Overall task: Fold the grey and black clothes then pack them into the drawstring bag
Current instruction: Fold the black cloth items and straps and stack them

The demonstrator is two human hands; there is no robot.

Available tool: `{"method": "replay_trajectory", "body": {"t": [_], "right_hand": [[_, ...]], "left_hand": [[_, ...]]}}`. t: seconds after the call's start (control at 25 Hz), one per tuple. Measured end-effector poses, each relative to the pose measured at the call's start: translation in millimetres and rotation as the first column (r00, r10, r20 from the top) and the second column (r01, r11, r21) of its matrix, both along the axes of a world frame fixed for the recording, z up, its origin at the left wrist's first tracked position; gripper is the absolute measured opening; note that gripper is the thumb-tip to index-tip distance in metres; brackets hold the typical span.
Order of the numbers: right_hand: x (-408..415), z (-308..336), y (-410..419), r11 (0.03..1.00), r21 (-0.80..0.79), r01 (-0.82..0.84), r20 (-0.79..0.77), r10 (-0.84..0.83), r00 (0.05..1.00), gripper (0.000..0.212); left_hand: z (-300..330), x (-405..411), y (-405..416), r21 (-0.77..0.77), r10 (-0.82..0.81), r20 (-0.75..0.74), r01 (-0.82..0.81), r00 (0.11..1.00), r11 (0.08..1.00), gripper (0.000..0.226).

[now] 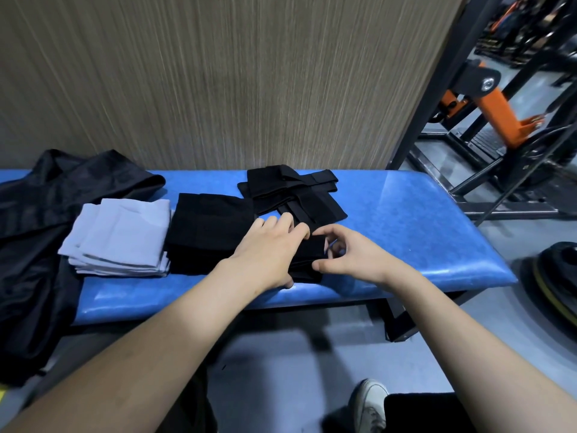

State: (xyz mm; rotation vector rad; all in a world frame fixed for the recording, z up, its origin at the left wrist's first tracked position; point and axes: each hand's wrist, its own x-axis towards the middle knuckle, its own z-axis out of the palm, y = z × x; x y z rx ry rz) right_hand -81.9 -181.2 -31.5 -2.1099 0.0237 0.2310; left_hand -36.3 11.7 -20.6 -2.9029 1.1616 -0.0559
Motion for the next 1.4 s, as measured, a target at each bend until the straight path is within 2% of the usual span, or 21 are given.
{"method": "replay_trajectory", "body": {"t": [0.12,0.32,0.44,0.56,0.72,0.92,1.0,1.08,1.16,1.2,1.28,1.4], "right_hand": [[-0.9,1.6,-1.7,0.998,0.066,0.011,-0.018,-0.01,1.0,0.049],[-3.5,-5.0,2.8,0.967,-0.244,-0.074,0.025,0.083,0.996,0.07],[-2.0,-3.6,1.3,0.942,-0.316,-0.109,0.039,0.128,0.991,0.083],[-2.4,-1.1,4.4,0.925,-0.358,-0.128,0.043,0.153,0.987,0.084],[4.1,-3.7,14.8,0.929,-0.348,-0.13,0.091,0.171,0.981,0.083],[15.1,-5.6,22.4,0.919,-0.357,-0.169,0.107,0.22,0.97,0.082],[17.2,-2.2,19.0,0.933,-0.303,-0.194,0.068,0.224,0.972,0.082],[18.9,4.8,10.5,0.967,-0.162,-0.199,0.013,0.203,0.979,0.07],[21.7,12.0,-2.0,0.991,-0.054,-0.124,0.015,0.125,0.992,0.045],[24.6,12.8,-8.8,0.997,-0.066,-0.048,0.048,0.051,0.998,0.034],[33.7,7.5,-22.4,0.973,-0.184,0.139,0.156,-0.111,0.981,0.021],[49.0,-7.9,-31.5,0.865,-0.427,0.265,0.243,-0.172,0.955,0.032]], "left_hand": [[-0.2,2.0,2.1,-0.019,0.006,-0.028,-0.007,1.0,1.0,0.088],[-3.2,2.0,-0.2,0.016,0.002,-0.02,-0.002,1.0,1.0,0.079],[-0.9,0.8,1.1,0.039,-0.007,-0.004,0.007,1.0,0.999,0.078],[2.1,-1.6,0.6,0.057,-0.009,0.029,0.008,1.0,0.998,0.078],[5.1,-1.5,1.0,0.084,0.021,0.102,-0.03,0.995,0.996,0.071],[5.7,2.0,6.1,0.084,0.06,0.072,-0.066,0.996,0.994,0.072],[6.8,2.1,6.9,0.085,0.057,0.057,-0.062,0.997,0.994,0.074],[10.4,3.2,6.6,0.042,0.067,0.016,-0.068,0.998,0.997,0.074],[15.8,8.2,5.0,-0.072,0.092,-0.022,-0.093,0.996,0.993,0.065],[17.8,13.0,2.7,-0.145,0.106,-0.018,-0.107,0.994,0.984,0.057],[20.0,25.7,-5.6,-0.271,0.137,0.02,-0.126,0.99,0.954,0.039],[14.9,43.6,-25.2,-0.298,0.185,0.035,-0.167,0.982,0.94,0.03]]}}
